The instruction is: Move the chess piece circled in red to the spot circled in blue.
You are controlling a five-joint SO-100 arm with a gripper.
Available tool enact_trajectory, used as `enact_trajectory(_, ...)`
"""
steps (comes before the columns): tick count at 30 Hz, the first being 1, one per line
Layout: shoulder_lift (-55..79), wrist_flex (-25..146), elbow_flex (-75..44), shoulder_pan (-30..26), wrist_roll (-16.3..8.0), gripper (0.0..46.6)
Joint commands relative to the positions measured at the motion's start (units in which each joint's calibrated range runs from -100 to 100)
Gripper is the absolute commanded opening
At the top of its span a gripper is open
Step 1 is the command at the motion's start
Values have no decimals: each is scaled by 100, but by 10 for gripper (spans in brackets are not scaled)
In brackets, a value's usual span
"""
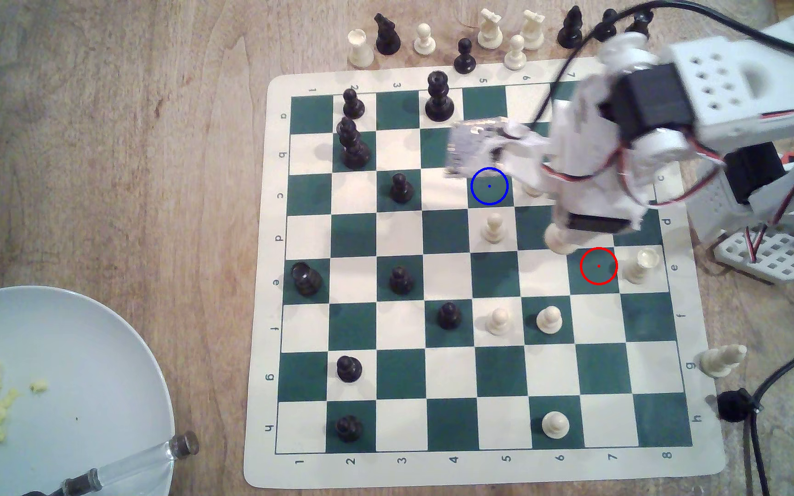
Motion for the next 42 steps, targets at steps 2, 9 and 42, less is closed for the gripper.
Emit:
enact_trajectory(2,359,142,-1348,462,127,2)
enact_trajectory(9,987,-268,-1493,1190,327,3)
enact_trajectory(42,2015,-2119,-115,1636,425,3)
